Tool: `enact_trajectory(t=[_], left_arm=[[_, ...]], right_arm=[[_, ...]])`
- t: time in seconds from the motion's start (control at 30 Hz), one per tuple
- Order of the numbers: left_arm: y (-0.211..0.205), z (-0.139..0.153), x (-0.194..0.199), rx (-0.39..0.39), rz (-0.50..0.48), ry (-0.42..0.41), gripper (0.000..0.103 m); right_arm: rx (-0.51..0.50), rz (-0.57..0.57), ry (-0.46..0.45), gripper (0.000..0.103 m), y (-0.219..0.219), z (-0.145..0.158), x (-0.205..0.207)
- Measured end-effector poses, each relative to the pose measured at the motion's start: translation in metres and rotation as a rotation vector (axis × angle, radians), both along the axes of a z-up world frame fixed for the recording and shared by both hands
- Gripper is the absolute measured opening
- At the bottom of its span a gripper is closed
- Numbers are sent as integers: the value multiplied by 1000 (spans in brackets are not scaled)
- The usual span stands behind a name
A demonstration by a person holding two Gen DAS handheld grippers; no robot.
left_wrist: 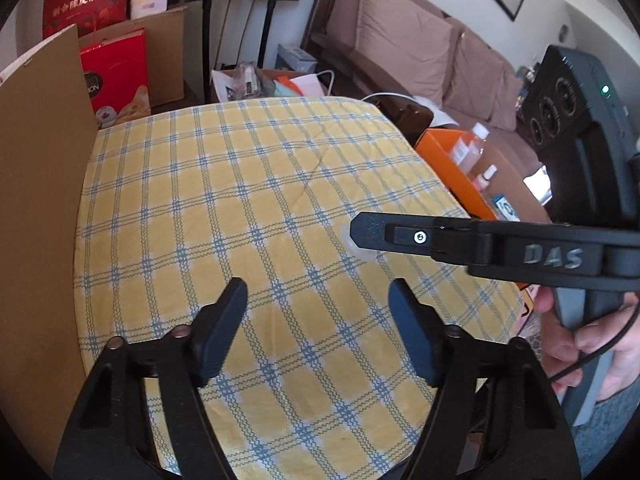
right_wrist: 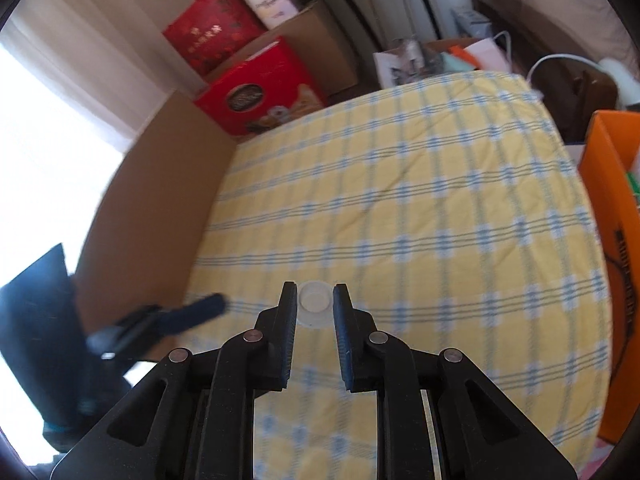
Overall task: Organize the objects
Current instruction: 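Grasp the small white cap with the right gripper, then carry the white cap over the cardboard box and open the right gripper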
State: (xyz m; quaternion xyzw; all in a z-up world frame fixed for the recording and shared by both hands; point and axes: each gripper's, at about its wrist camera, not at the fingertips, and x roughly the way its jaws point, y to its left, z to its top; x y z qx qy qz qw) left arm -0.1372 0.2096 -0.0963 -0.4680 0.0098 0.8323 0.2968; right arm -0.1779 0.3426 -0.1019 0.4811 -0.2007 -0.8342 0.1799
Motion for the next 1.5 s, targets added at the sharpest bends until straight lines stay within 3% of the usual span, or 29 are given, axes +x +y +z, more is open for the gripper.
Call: enact_trajectory(t=[0.2, 0.5, 0.97, 1.5], left_arm=[[-7, 6, 0, 44, 1, 7, 38], [-21, 27, 5, 133, -6, 35, 12], [-48, 62, 11, 129, 62, 72, 11], [-115, 97, 19, 133, 167, 122, 11]], right_arm=[[-54, 40, 8, 17, -12, 16, 3], [-63, 76, 40, 17, -34, 34, 9], [-36, 127, 98, 17, -65, 66, 15], [-24, 218, 159, 17, -130, 107, 13]])
